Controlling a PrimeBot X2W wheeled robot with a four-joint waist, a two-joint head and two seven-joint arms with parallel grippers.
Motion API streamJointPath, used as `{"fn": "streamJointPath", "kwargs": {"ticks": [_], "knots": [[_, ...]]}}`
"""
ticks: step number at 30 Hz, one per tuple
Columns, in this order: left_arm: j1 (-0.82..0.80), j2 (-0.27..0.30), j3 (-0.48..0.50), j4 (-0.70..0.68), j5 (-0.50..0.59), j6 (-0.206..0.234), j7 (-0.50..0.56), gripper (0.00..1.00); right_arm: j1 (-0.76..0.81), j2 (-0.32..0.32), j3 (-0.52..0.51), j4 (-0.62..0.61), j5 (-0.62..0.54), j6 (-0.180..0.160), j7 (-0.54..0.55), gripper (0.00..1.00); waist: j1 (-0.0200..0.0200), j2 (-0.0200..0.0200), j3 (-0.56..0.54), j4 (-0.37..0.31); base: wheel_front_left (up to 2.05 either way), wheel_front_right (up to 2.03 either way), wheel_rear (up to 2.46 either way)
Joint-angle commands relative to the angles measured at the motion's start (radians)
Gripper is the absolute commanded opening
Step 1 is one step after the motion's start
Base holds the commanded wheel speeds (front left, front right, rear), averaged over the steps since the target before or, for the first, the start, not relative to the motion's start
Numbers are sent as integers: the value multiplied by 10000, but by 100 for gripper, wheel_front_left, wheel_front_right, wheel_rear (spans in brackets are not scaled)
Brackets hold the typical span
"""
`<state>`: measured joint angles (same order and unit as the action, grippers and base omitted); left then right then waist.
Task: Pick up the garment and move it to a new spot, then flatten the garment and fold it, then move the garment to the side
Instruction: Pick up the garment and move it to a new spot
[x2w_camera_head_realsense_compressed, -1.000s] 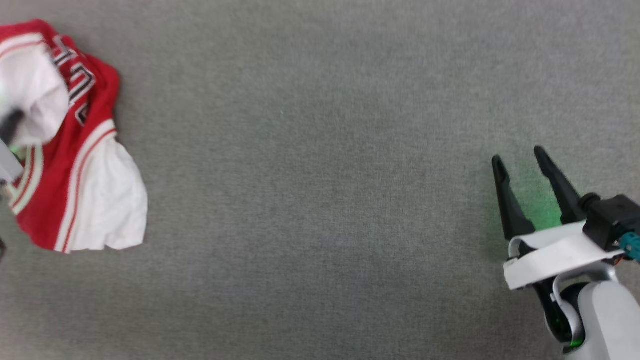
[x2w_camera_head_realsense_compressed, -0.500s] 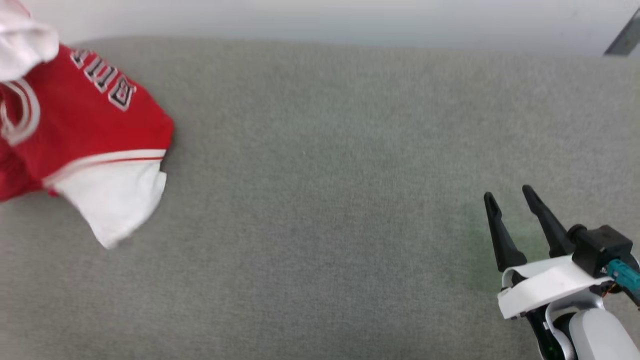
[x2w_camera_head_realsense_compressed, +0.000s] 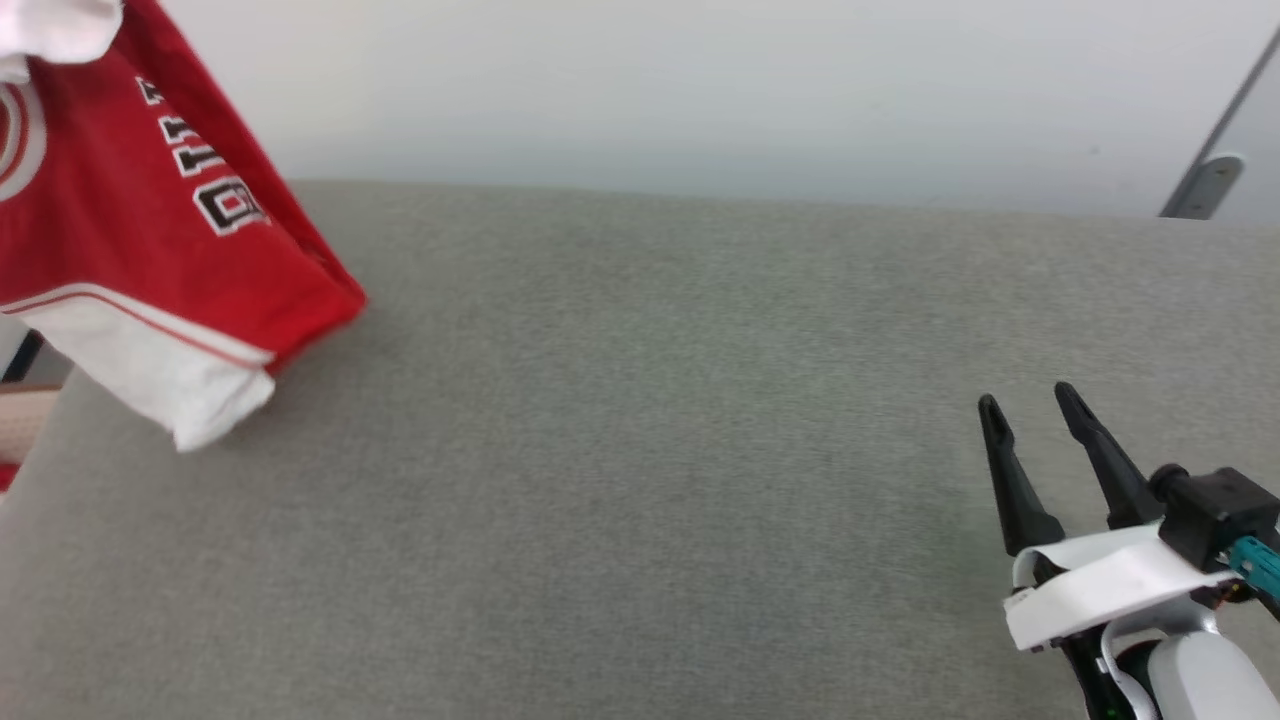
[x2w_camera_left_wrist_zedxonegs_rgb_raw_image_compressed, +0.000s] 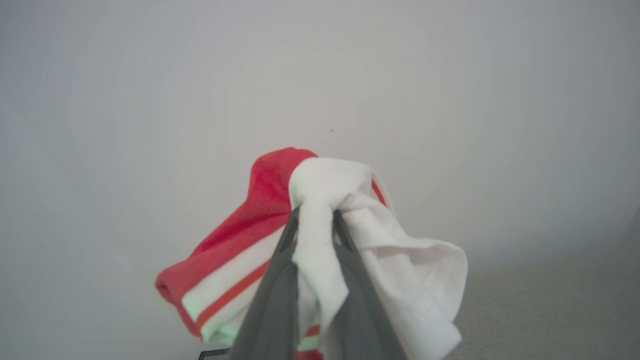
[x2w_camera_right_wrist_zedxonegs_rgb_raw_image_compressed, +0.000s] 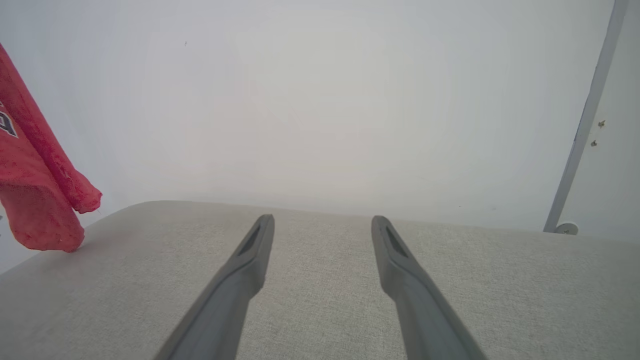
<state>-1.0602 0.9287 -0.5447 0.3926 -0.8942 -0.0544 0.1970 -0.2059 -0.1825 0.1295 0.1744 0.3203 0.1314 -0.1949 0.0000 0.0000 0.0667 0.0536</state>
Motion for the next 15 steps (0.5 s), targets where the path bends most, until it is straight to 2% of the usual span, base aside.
{"fn": "streamJointPath", "kwargs": {"ticks": [1, 10, 15], "knots": [[-49, -24, -22, -197, 0, 76, 57, 0, 168, -46, -73, -14, 73, -14, -58, 100, 0, 0, -140, -202, 0, 0, 0], [86, 183, -156, -2682, -185, 758, 1183, 0, 308, -56, -596, -171, -10, -14, -110, 100, 0, 0, -242, -1118, 0, 0, 0], [-49, 8, -275, -3798, -278, 1087, 1689, 0, 261, -69, -939, -239, -49, -14, -179, 100, 0, 0, -119, -1768, 0, 0, 0]]}}
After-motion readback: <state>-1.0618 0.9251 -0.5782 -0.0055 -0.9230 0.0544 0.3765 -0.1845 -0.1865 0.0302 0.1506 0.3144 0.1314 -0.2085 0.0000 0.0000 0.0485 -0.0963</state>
